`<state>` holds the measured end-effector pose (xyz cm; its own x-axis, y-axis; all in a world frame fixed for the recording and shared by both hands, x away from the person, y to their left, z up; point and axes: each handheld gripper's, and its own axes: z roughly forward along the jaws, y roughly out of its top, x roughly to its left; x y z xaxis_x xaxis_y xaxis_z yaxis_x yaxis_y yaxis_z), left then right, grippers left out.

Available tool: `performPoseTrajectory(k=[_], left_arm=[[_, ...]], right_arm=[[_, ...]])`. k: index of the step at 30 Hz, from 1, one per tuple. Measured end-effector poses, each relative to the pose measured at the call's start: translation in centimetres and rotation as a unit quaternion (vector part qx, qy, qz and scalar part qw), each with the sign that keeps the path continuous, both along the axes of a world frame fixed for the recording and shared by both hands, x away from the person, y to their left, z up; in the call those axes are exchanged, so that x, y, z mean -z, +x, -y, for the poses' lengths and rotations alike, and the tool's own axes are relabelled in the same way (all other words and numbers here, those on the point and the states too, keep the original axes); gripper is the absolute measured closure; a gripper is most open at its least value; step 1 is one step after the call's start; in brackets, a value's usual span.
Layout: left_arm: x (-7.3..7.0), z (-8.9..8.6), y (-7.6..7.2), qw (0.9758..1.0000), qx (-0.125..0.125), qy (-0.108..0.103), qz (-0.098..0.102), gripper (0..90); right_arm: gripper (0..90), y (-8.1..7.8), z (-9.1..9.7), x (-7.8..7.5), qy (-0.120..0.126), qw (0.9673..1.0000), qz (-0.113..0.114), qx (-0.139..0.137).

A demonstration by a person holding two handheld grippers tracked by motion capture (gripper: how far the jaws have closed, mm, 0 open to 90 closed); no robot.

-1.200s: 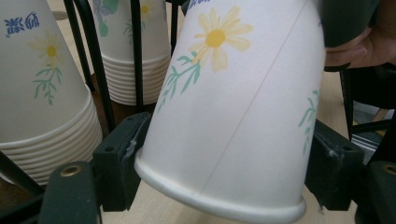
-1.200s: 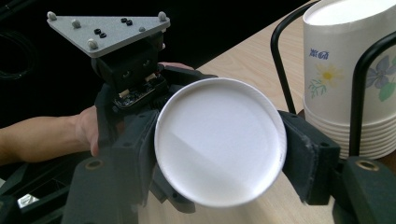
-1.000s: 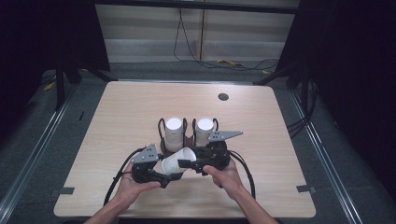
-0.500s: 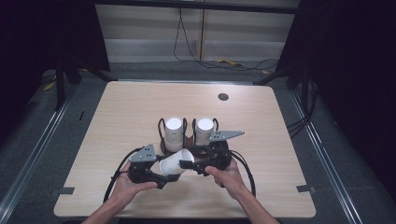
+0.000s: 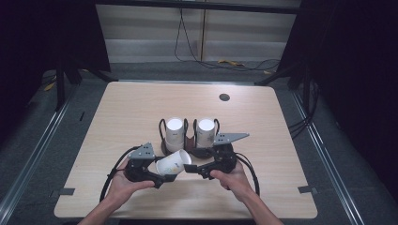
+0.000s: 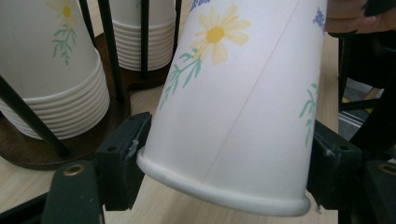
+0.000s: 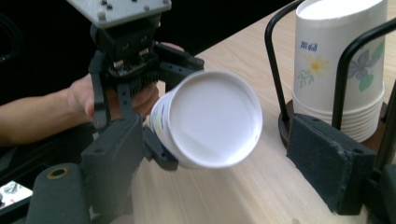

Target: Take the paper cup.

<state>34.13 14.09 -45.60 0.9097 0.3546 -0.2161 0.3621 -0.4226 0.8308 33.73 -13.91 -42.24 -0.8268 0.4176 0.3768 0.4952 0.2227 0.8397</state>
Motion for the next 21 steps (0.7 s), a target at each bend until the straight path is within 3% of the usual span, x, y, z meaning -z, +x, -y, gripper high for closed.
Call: performPoseTrajectory(k=[6,12,21], left_arm=[[-0.08,-0.32,0.06,0.9999,-0.007,0.009,-0.012,25.6],[-0.33,-0.33,0.02,0.9993,-0.007,0.036,-0.003,25.3],[-0.33,0.14,0.04,0.9982,-0.002,0.06,-0.007,25.2]], right_arm=[[20.3,-0.18,0.0,0.12,-0.014,0.9999,0.005,-0.007],[21.1,-0.34,-0.01,0.34,-0.033,0.9993,0.009,-0.012],[21.7,-0.6,0.14,0.8,-0.046,0.9986,0.012,-0.022]])
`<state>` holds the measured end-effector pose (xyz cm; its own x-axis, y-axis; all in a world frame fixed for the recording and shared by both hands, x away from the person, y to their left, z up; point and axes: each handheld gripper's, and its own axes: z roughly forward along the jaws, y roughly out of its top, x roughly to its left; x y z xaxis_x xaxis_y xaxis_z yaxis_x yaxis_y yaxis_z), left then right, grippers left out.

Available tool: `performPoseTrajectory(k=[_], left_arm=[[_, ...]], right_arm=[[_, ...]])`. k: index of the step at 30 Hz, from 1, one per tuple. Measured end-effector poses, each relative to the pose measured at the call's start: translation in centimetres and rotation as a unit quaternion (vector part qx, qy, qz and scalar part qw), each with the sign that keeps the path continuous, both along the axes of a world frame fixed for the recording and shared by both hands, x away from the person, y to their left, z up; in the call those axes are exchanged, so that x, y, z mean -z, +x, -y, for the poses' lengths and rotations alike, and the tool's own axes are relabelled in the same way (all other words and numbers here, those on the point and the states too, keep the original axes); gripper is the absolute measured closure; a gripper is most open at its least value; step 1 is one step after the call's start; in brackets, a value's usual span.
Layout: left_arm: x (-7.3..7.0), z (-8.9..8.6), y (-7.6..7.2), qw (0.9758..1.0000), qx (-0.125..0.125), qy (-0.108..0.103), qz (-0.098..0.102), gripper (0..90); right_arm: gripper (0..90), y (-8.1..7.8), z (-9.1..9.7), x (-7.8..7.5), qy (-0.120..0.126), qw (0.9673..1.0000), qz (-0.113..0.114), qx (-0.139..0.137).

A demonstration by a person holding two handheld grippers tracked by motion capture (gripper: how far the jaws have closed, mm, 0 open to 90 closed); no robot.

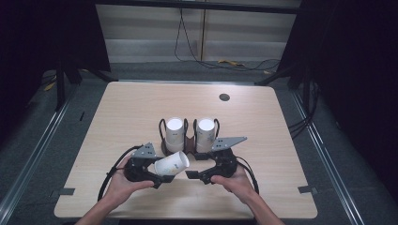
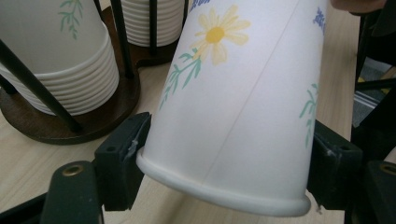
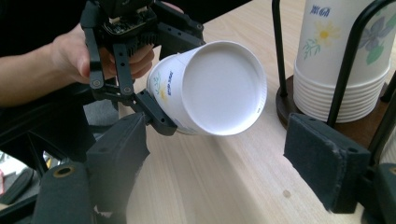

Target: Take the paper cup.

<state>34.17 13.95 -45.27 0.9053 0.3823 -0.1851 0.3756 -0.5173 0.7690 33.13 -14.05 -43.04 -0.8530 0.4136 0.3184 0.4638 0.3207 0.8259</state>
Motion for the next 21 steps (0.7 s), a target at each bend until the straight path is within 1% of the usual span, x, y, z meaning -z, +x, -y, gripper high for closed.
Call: performPoseTrajectory(k=[1,3,4,5,7,10,11,13,14,16,17,18,19,20,21], left_arm=[[-0.04,0.08,-0.04,1.0,0.003,0.004,0.0,25.2],[-0.08,0.2,-0.08,1.0,0.005,0.004,0.0,25.2],[-0.08,0.27,-0.09,1.0,0.005,0.004,0.0,25.2],[-0.12,0.44,-0.12,0.9999,0.01,0.013,0.004,25.2],[-0.16,0.5,-0.14,0.9998,0.012,0.017,0.005,25.2],[-0.24,0.59,-0.15,0.9997,0.014,0.019,0.003,25.2],[-0.16,0.63,-0.13,0.9997,0.012,0.023,0.001,25.3],[-0.08,0.68,-0.13,0.9997,0.012,0.023,-0.001,25.3],[-0.05,0.7,-0.14,0.9994,0.017,0.03,0.0,25.3],[-0.08,0.71,-0.16,0.9994,0.017,0.031,-0.001,25.3],[-0.08,0.78,-0.18,0.9993,0.018,0.032,-0.001,25.3],[-0.08,0.78,-0.18,0.9993,0.018,0.032,-0.001,25.3],[-0.04,0.84,-0.19,0.9992,0.022,0.034,0.001,25.3],[-0.04,0.84,-0.19,0.9992,0.022,0.034,0.001,25.3],[0.03,0.92,-0.23,0.9991,0.024,0.035,0.001,25.3]], right_arm=[[21.7,-0.01,-0.03,0.03,-0.003,1.0,0.0,-0.001],[21.7,-0.01,-0.1,-0.03,-0.011,0.9999,0.002,-0.006],[21.7,-0.01,-0.1,-0.03,-0.011,0.9999,0.002,-0.006],[21.6,0.05,-0.09,-0.02,-0.015,0.9998,0.002,-0.009],[21.5,0.07,-0.09,-0.01,-0.02,0.9998,0.003,-0.009],[21.0,0.11,0.08,-0.01,-0.027,0.9996,0.001,-0.012],[20.4,0.13,0.17,-0.05,-0.029,0.9995,0.002,-0.013],[20.3,0.13,0.2,-0.06,-0.029,0.9995,0.002,-0.015],[19.9,0.15,0.18,0.03,-0.034,0.9993,0.001,-0.017],[19.7,0.15,0.14,0.1,-0.038,0.9991,0.0,-0.018],[19.3,0.15,0.01,0.21,-0.046,0.9987,0.0,-0.021],[19.3,0.15,0.01,0.21,-0.046,0.9987,0.0,-0.021],[18.7,0.17,-0.1,0.31,-0.051,0.9984,0.005,-0.023],[18.7,0.17,-0.1,0.31,-0.051,0.9984,0.005,-0.023],[18.5,0.15,-0.19,0.35,-0.058,0.998,0.007,-0.025]])
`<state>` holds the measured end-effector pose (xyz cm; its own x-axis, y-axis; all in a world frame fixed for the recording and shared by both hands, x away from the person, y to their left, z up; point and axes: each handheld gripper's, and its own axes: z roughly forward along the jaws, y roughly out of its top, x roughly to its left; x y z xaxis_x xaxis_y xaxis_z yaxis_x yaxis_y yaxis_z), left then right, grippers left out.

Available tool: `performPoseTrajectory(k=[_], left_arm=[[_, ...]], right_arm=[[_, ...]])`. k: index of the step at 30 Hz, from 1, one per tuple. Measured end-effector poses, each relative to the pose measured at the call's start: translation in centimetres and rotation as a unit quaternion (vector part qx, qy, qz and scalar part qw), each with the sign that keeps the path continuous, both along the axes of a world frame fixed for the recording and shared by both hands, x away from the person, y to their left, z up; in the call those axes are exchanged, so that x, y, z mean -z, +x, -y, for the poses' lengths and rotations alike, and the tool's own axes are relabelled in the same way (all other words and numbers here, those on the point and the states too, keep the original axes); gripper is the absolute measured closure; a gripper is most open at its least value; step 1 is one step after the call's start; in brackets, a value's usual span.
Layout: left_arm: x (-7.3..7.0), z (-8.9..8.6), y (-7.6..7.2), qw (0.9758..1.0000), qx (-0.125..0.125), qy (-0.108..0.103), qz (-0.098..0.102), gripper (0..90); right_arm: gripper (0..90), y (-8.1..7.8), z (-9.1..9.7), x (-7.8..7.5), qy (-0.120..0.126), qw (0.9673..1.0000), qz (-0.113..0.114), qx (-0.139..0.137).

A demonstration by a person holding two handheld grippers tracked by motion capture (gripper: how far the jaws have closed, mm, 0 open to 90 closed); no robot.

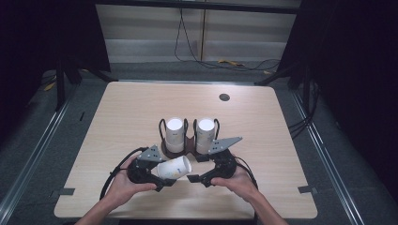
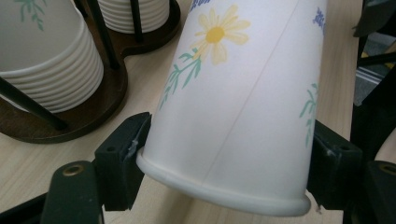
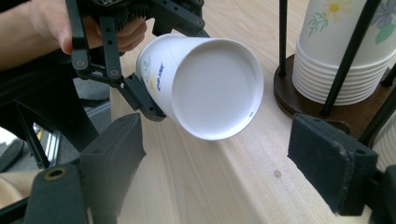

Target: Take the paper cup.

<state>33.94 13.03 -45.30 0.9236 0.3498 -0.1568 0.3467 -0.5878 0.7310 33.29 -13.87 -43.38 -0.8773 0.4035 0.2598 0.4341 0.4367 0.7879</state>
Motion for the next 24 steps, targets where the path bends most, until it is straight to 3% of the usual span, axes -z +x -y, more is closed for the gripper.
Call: performPoseTrajectory(k=[6,12,15,17,20,24], left_arm=[[0.3,0.5,-0.2,0.9998,0.014,0.016,0.005,25.3],[0.3,0.9,-0.1,0.9997,0.016,0.017,0.008,25.3],[0.2,1.0,0.0,0.9998,0.014,0.015,0.007,25.3],[0.1,1.4,0.1,0.9992,0.023,0.031,0.011,25.3],[0.1,1.7,0.0,0.9993,0.025,0.026,0.014,25.2],[0.4,2.0,-0.2,0.9986,0.031,0.041,0.013,25.2]], right_arm=[[17.3,0.0,0.0,0.2,-0.016,0.9998,0.004,-0.009],[16.8,0.1,0.1,0.2,-0.022,0.9997,0.003,-0.012],[15.4,0.1,0.0,0.1,-0.042,0.9989,0.01,-0.021],[15.6,0.0,-0.2,-0.2,-0.05,0.9983,0.013,-0.027],[15.9,0.0,-0.2,-0.3,-0.061,0.9975,0.02,-0.029],[16.5,-0.1,-0.1,-0.3,-0.068,0.997,0.021,-0.031]])
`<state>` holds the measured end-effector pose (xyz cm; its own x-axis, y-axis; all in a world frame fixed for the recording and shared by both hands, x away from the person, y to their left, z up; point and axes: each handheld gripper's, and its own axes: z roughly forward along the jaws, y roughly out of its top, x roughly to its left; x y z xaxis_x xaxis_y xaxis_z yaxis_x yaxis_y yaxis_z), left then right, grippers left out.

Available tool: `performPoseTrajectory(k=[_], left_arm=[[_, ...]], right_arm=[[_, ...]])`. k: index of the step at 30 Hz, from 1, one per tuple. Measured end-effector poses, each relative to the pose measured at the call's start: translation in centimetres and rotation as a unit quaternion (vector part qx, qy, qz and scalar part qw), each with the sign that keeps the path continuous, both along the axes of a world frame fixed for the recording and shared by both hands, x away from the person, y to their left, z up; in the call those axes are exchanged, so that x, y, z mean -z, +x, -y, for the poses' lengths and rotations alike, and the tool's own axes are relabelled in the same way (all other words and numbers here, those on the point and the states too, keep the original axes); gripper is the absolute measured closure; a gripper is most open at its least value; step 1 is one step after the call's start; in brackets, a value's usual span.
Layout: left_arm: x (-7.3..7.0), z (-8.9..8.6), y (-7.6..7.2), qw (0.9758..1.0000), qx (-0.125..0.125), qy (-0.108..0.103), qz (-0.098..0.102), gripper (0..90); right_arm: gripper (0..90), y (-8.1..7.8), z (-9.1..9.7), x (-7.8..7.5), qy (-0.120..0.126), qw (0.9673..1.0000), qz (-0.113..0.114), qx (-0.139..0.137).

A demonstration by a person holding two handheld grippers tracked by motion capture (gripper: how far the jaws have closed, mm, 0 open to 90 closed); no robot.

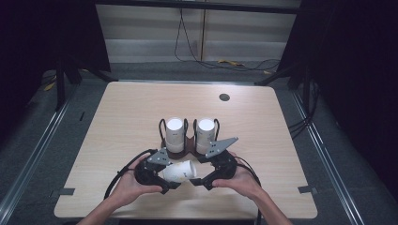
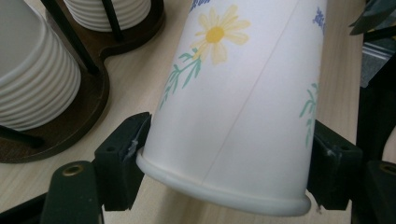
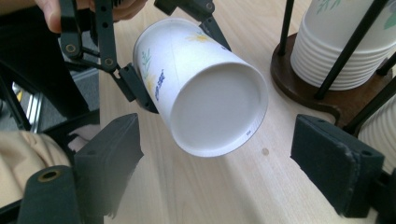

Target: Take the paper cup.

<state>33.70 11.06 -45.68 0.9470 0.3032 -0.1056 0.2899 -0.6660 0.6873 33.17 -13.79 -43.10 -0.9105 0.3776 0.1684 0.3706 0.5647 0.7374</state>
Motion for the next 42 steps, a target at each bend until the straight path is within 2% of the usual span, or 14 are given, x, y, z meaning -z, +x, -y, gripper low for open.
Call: performPoseTrajectory(k=[3,8,10,17,21,22,23,25,26,30,35,38,42], left_arm=[[0.3,0.1,-0.1,1.0,-0.001,0.004,-0.004,25.2],[0.1,0.2,-0.2,1.0,0.004,0.009,-0.002,25.2],[0.1,0.2,-0.2,1.0,0.001,0.003,-0.005,25.3],[0.0,0.1,-0.2,1.0,0.003,0.005,-0.003,25.3],[0.0,0.1,-0.3,0.9999,0.006,0.011,-0.003,25.3],[0.0,0.0,-0.2,0.9997,0.014,0.018,0.0,25.3],[0.2,0.1,-0.3,0.9999,0.006,0.011,-0.004,25.3],[0.3,0.2,-0.2,0.9999,0.003,0.012,-0.004,25.3],[0.2,0.1,-0.1,0.9997,0.012,0.022,0.0,25.2],[0.3,0.3,-0.3,0.9998,0.009,0.016,-0.004,25.2],[0.4,0.4,-0.4,0.9998,0.01,0.016,-0.004,25.0],[0.5,0.5,-0.4,0.9998,0.012,0.015,-0.002,25.0],[0.5,0.4,-0.4,0.9995,0.018,0.024,0.001,25.0]], right_arm=[[18.5,-0.2,-0.1,0.1,-0.018,0.9997,0.015,-0.004],[18.4,-0.3,-0.5,0.1,-0.036,0.999,0.009,-0.025],[18.4,-0.2,-0.7,0.1,-0.043,0.9986,0.009,-0.028],[18.7,0.1,-1.3,-0.3,-0.065,0.9968,0.009,-0.044],[18.7,0.3,-1.8,-0.5,-0.08,0.9953,0.009,-0.054],[18.7,0.3,-1.9,-0.4,-0.084,0.9949,0.006,-0.056],[18.7,0.3,-1.9,-0.4,-0.084,0.9949,0.006,-0.056],[18.7,0.4,-2.1,-0.3,-0.086,0.9944,0.007,-0.061],[18.5,0.4,-2.3,-0.3,-0.095,0.9934,0.004,-0.065],[18.4,0.6,-2.6,-0.3,-0.099,0.9928,0.003,-0.067],[18.4,0.9,-3.3,-0.2,-0.113,0.9904,0.001,-0.08],[19.1,0.9,-3.6,-0.2,-0.117,0.9892,0.003,-0.088],[19.5,1.0,-3.7,-0.3,-0.114,0.9892,0.002,-0.093]])
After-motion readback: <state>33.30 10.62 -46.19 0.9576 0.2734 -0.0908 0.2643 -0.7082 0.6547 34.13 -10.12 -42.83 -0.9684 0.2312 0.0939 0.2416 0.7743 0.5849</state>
